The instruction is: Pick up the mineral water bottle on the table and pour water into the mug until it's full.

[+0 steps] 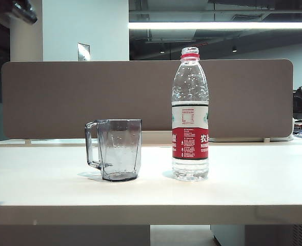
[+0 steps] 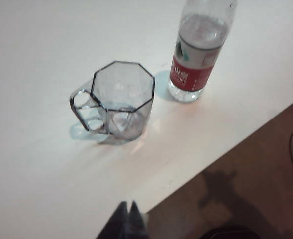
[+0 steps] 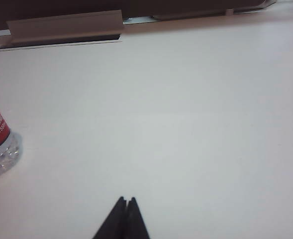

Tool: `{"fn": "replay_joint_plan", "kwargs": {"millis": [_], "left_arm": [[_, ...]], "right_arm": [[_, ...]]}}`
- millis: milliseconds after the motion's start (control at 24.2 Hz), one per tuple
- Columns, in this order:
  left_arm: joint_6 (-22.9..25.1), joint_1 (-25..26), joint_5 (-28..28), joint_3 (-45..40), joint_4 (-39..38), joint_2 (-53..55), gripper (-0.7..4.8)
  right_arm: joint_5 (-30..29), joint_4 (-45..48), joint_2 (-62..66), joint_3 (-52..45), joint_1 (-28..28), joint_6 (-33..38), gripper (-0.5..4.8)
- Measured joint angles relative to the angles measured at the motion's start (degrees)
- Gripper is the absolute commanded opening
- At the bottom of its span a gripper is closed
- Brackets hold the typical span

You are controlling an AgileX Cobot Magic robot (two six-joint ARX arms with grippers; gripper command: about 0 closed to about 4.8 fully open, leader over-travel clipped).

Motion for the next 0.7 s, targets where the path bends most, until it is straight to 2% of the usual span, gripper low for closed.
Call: {"fn": "replay_joint_plan", "kwargs": {"millis": [701], "left_arm": [[0.00,0.04,0.00,0.15,-1.11,-3.10,-0.05]], "right_arm": [[0.00,0.00,0.00,0.00,0.02,0.00,-0.05]]}}
